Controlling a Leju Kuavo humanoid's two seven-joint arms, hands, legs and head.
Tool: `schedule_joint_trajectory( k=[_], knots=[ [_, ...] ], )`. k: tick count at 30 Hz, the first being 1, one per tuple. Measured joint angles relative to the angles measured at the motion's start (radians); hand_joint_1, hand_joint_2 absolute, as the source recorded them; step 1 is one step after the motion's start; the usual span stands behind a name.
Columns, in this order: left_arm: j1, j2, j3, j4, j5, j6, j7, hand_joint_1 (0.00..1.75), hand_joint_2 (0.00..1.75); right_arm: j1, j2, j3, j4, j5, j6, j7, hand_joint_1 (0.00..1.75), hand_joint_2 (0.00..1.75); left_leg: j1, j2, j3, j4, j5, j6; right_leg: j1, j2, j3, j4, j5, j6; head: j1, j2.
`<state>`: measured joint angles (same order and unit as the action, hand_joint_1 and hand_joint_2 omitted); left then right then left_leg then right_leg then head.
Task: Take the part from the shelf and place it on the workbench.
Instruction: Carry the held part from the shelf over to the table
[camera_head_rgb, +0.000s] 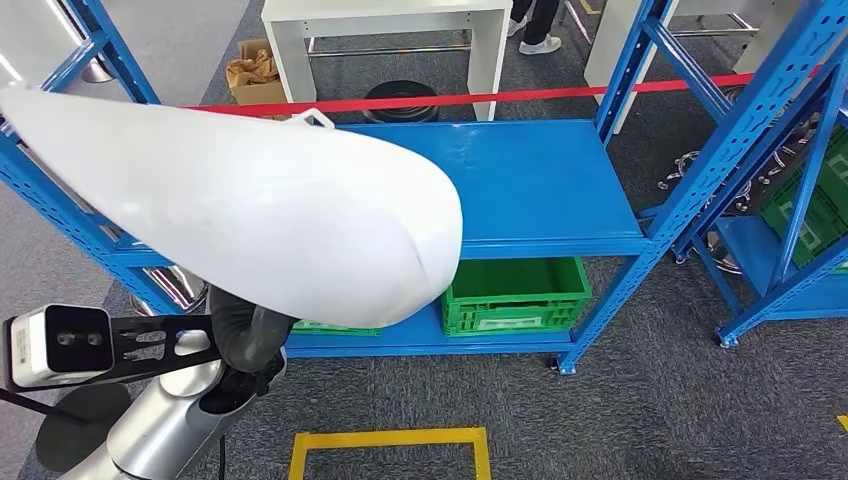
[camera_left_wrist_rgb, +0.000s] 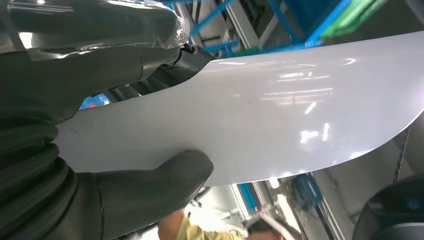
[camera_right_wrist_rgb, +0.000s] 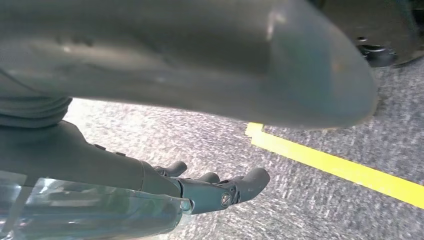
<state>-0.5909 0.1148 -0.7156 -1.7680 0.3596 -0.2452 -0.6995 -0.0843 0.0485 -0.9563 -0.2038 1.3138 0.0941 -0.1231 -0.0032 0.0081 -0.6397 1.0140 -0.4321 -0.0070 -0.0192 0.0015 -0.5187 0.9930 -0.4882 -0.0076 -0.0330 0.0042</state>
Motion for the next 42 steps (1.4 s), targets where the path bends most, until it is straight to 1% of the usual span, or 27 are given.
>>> schedule_joint_trajectory(
  k=[3,4,5,6,7,8,10,12,14,15,16,18,19,20,21,22,24,26,28,30,32,34,35,36,38,40,42],
  knots=[
    [-0.002,0.0,-0.007,0.014,-0.007,-0.006,0.0,1.75,1.75,-0.003,0.004,-0.007,0.0,0.0,0.0,-0.009,0.0,0.0,0.005,-0.004,-0.063,0.184,-0.138,-0.015,-0.002,-0.002,-0.041,0.001,0.035,-0.009,-0.002,0.0],
    [-0.001,0.0,-0.009,0.018,-0.013,-0.006,0.0,1.75,1.75,-0.003,0.005,-0.008,0.0,0.0,0.0,-0.011,0.0,0.0,0.006,-0.004,-0.075,0.242,-0.161,-0.018,-0.002,-0.002,-0.056,0.001,0.047,-0.008,-0.003,0.0],
    [0.0,0.0,-0.01,0.023,-0.021,-0.004,0.0,1.75,1.75,-0.002,0.005,-0.008,0.0,0.002,0.0,-0.012,0.0,0.0,0.007,-0.004,-0.071,0.271,-0.162,-0.018,-0.002,-0.002,-0.07,0.002,0.057,-0.007,-0.003,0.0],
    [0.002,0.0,-0.011,0.026,-0.03,-0.001,0.0,1.75,1.75,-0.002,0.005,-0.009,0.0,0.003,0.0,-0.011,0.0,0.0,0.007,-0.004,-0.048,0.259,-0.143,-0.018,-0.002,-0.003,-0.083,0.002,0.068,-0.005,-0.003,0.0],
    [0.003,0.0,-0.013,0.028,-0.037,0.002,0.0,1.75,1.75,-0.002,0.005,-0.009,0.0,0.005,0.0,-0.009,0.0,0.0,0.007,-0.004,-0.004,0.209,-0.116,-0.016,-0.002,-0.002,-0.095,0.002,0.078,-0.002,-0.003,0.0],
    [0.004,0.0,-0.014,0.028,-0.044,0.005,0.0,1.75,1.75,-0.002,0.005,-0.009,0.0,0.005,0.002,-0.006,0.0,0.0,0.007,-0.004,0.052,0.136,-0.097,-0.013,-0.002,-0.002,-0.104,0.002,0.087,0.002,-0.003,0.0],
    [0.006,0.0,-0.016,0.026,-0.053,0.01,0.0,1.75,1.75,-0.002,0.005,-0.011,0.0,0.005,0.008,0.001,0.0,0.0,0.004,-0.006,0.149,-0.005,-0.091,-0.005,0.0,-0.002,-0.116,0.001,0.104,0.012,-0.002,0.0],
    [0.013,0.0,-0.016,0.023,-0.06,0.014,0.0,1.75,1.75,-0.002,0.005,-0.013,0.001,0.002,0.018,0.003,0.0,0.0,-0.002,-0.01,0.172,-0.054,-0.1,0.008,0.002,-0.002,-0.121,-0.003,0.122,0.026,-0.004,0.0],
    [0.025,0.0,-0.016,0.021,-0.066,0.015,0.0,1.75,1.75,0.0,0.006,-0.015,0.001,-0.002,0.028,0.0,0.0,0.0,-0.001,-0.008,0.155,-0.052,-0.085,0.027,0.0,-0.001,-0.129,-0.002,0.125,0.039,-0.006,0.0],
    [0.03,0.0,-0.017,0.02,-0.069,0.015,0.0,1.75,1.75,0.001,0.006,-0.016,0.002,-0.005,0.033,-0.002,0.0,0.0,0.001,-0.006,0.145,-0.052,-0.075,0.037,-0.001,-0.001,-0.139,0.015,0.104,0.043,-0.004,0.0],
    [0.035,0.0,-0.017,0.018,-0.072,0.014,0.0,1.75,1.75,0.002,0.007,-0.017,0.003,-0.008,0.04,-0.005,0.0,0.0,0.002,-0.004,0.134,-0.053,-0.064,0.045,-0.002,-0.001,-0.156,0.054,0.064,0.047,-0.002,0.0],
    [0.045,0.001,-0.018,0.015,-0.076,0.012,0.0,1.75,1.75,0.002,0.009,-0.021,0.004,-0.016,0.056,-0.01,0.0,0.0,0.0,-0.002,0.11,-0.052,-0.043,0.054,-0.002,-0.001,-0.198,0.19,-0.037,0.053,0.002,0.0],
    [0.05,0.002,-0.019,0.015,-0.078,0.011,0.0,1.75,1.75,0.002,0.01,-0.025,0.004,-0.022,0.065,-0.012,0.0,0.0,-0.002,-0.002,0.096,-0.051,-0.033,0.056,-0.002,-0.001,-0.213,0.258,-0.068,0.055,0.003,0.0],
    [0.055,0.003,-0.02,0.015,-0.08,0.009,0.0,1.75,1.75,0.002,0.01,-0.029,0.004,-0.028,0.075,-0.01,0.0,0.0,-0.005,-0.001,0.084,-0.05,-0.024,0.056,-0.001,-0.001,-0.215,0.301,-0.078,0.055,0.003,0.0],
    [0.059,0.005,-0.022,0.015,-0.081,0.007,0.0,1.75,1.75,0.002,0.011,-0.033,0.004,-0.035,0.085,-0.005,0.0,0.0,-0.007,-0.001,0.072,-0.05,-0.016,0.056,-0.001,-0.001,-0.198,0.305,-0.067,0.052,0.003,0.0],
    [0.061,0.007,-0.023,0.015,-0.082,0.003,0.0,1.75,1.75,0.002,0.011,-0.037,0.004,-0.043,0.095,0.004,0.0,0.0,-0.009,-0.001,0.063,-0.049,-0.01,0.055,0.001,-0.001,-0.16,0.267,-0.043,0.046,0.003,0.0],
    [0.062,0.009,-0.023,0.018,-0.08,-0.013,0.0,1.75,1.75,0.0,0.011,-0.047,0.004,-0.054,0.11,0.034,0.0,0.0,-0.012,-0.003,0.051,-0.049,0.002,0.052,0.005,0.0,-0.046,0.116,-0.009,0.031,0.002,0.0],
    [0.06,0.009,-0.023,0.029,-0.077,-0.036,0.0,1.75,1.75,-0.004,0.012,-0.056,0.004,-0.061,0.115,0.06,0.0,0.0,-0.013,-0.006,0.044,-0.048,0.014,0.042,0.011,0.003,0.027,0.002,-0.013,0.021,0.001,0.0],
    [0.057,0.006,-0.022,0.045,-0.077,-0.056,0.0,1.75,1.75,-0.004,0.014,-0.062,0.004,-0.066,0.114,0.08,0.0,0.0,-0.012,-0.009,0.04,-0.048,0.024,0.029,0.015,0.002,0.034,-0.023,-0.017,0.015,0.001,0.0],
    [0.053,0.0,-0.021,0.061,-0.081,-0.07,0.002,1.75,1.75,-0.005,0.015,-0.068,0.004,-0.067,0.11,0.1,0.0,0.0,-0.011,-0.014,0.028,-0.03,0.01,0.017,0.011,-0.01,0.03,-0.028,-0.006,0.001,-0.001,0.0],
    [0.047,-0.004,-0.021,0.074,-0.086,-0.08,0.01,1.75,1.75,-0.005,0.016,-0.072,0.005,-0.065,0.107,0.117,0.0,0.0,-0.005,-0.017,-0.014,0.063,-0.051,0.004,0.006,-0.025,0.023,-0.031,0.004,-0.009,-0.005,0.0],
    [0.046,-0.006,-0.021,0.088,-0.088,-0.088,0.022,1.75,1.75,-0.004,0.015,-0.075,0.005,-0.06,0.106,0.132,0.0,0.0,0.003,-0.016,-0.072,0.204,-0.116,-0.009,0.005,-0.039,0.012,-0.028,0.011,-0.011,-0.008,0.0],
    [0.048,-0.006,-0.021,0.094,-0.088,-0.09,0.027,1.75,1.75,-0.003,0.014,-0.075,0.005,-0.057,0.106,0.137,0.0,0.0,0.007,-0.015,-0.086,0.248,-0.128,-0.013,0.004,-0.047,0.007,-0.026,0.013,-0.011,-0.008,0.0],
    [0.049,-0.006,-0.021,0.1,-0.088,-0.091,0.03,1.75,1.75,-0.002,0.014,-0.076,0.005,-0.055,0.105,0.14,0.0,0.0,0.01,-0.012,-0.081,0.251,-0.121,-0.016,0.003,-0.056,0.003,-0.024,0.014,-0.01,-0.008,0.0],
    [0.049,-0.008,-0.02,0.105,-0.088,-0.092,0.034,1.75,1.75,-0.003,0.013,-0.076,0.005,-0.053,0.105,0.142,0.0,0.0,0.015,0.008,-0.011,0.142,-0.066,-0.018,0.002,-0.074,-0.001,-0.018,0.013,-0.006,-0.008,0.0],
    [0.048,-0.011,-0.018,0.107,-0.088,-0.092,0.034,1.75,1.75,-0.003,0.011,-0.077,0.005,-0.052,0.105,0.143,0.0,0.0,0.009,0.055,0.069,0.01,-0.031,-0.013,0.005,-0.089,-0.002,-0.014,0.012,0.003,-0.008,0.0],
    [0.046,-0.014,-0.015,0.107,-0.088,-0.093,0.035,1.75,1.75,-0.004,0.009,-0.078,0.005,-0.052,0.105,0.144,0.0,0.0,0.001,0.072,0.09,-0.033,-0.033,0.002,0.01,-0.106,-0.002,-0.012,0.012,0.015,-0.006,0.0]
  ],
)
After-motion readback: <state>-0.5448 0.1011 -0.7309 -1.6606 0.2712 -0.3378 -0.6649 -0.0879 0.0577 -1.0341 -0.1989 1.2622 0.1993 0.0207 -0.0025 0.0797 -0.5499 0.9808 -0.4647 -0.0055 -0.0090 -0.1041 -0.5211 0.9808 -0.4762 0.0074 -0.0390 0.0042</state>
